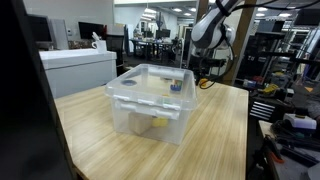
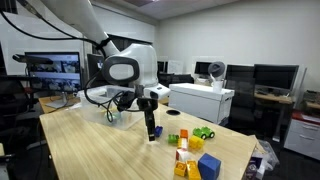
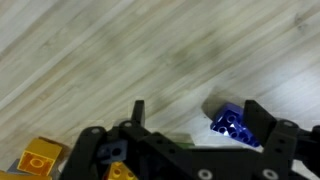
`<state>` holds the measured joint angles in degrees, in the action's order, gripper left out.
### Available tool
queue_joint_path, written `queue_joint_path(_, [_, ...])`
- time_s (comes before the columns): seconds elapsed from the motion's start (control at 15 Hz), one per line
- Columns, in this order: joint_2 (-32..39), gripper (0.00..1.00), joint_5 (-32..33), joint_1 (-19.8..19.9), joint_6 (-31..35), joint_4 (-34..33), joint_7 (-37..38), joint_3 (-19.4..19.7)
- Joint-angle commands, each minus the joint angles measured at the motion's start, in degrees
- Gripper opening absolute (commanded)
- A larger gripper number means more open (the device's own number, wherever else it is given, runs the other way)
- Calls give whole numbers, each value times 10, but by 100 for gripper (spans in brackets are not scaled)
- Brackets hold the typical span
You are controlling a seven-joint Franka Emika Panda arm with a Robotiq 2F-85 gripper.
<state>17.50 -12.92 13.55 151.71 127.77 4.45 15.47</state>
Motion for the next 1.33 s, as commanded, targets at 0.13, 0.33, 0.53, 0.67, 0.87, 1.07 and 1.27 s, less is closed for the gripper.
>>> queue_joint_path(0.13, [87, 100, 55, -7, 22, -76, 49, 8])
queue_joint_path(0.33, [104, 100, 61, -9, 17, -108, 54, 2])
queue_joint_path(0.53, [109, 100, 62, -14, 15, -125, 53, -2])
queue_joint_path(0.67, [116, 100, 67, -19, 16, -136, 57, 1])
queue_joint_path(0.87, [131, 100, 70, -18, 16, -146, 72, 14])
queue_joint_path(1.07, [149, 87, 71, -10, 10, -157, 93, 34])
queue_joint_path(1.27, [158, 58, 72, -7, 1, -163, 97, 40])
